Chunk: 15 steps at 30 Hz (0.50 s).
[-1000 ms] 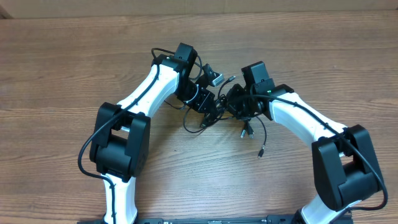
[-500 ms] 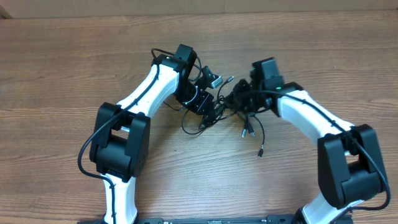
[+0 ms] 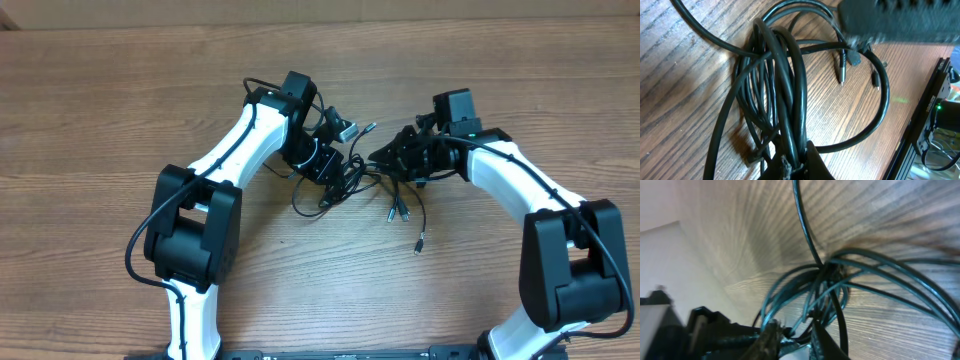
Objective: Untangle cables
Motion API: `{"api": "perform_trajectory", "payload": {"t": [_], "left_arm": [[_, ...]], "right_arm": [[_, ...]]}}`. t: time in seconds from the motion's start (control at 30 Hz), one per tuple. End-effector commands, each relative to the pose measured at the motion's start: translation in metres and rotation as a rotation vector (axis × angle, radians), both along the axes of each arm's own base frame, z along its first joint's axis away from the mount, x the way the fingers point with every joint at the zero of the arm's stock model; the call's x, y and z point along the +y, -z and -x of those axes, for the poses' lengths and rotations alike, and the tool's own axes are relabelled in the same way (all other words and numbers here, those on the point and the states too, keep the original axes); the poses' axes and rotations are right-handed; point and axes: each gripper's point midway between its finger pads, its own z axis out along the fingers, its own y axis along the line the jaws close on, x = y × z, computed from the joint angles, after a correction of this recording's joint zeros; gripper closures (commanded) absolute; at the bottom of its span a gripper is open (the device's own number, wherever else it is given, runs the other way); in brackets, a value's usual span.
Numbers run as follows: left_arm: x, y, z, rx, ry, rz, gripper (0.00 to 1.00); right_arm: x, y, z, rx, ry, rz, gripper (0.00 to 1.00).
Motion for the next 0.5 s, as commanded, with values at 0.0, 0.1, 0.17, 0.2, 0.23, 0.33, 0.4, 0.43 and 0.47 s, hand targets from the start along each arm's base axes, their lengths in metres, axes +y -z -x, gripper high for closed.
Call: {"api": "perform_trajectory", "payload": {"t": [0.0,0.1,0.17,0.2,0.23,0.33,0.4,0.43,0.47], "left_arm": [[0.002,-0.004,0.0,-0.019,-0.004,-0.007,0.96],[0.001,-0.004,-0.001,-0.02,-0.006,-0.005,0.96],[0.001,-0.004,-0.001,-0.019,-0.006,-0.006,0.96],[0.001,-0.004,0.0,-0.019,-0.006,-0.006,0.96],[0.001,-0.005,0.0,-0.018,-0.006,-0.004,0.96],[0.0,-0.005,0.0,-0.013,-0.008,0.002,0.96],[-0.001,-0.006,0.001,-0.009,-0.008,0.009,0.96],[-0.002,-0.007,0.001,-0.007,-0.007,0.016,0.96],[-0.002,-0.007,0.001,-0.007,-0.007,0.018,0.96]], "right_arm": [[0.009,0.008,0.005,-0.019,-0.02,0.07,0.78],[0.015,0.014,0.007,-0.01,0.0,0.121,0.78],[0.015,0.019,0.007,-0.004,0.03,0.166,0.78],[0.015,0.02,0.007,-0.004,0.037,0.182,0.78],[0.015,0.023,0.006,-0.005,0.055,0.209,0.78],[0.017,0.024,0.005,-0.025,0.056,0.234,0.78],[0.018,0.023,0.003,-0.034,0.063,0.24,0.78],[0.019,0.023,0.002,-0.038,0.066,0.238,0.78],[0.019,0.022,0.0,-0.04,0.073,0.235,0.78]]}}
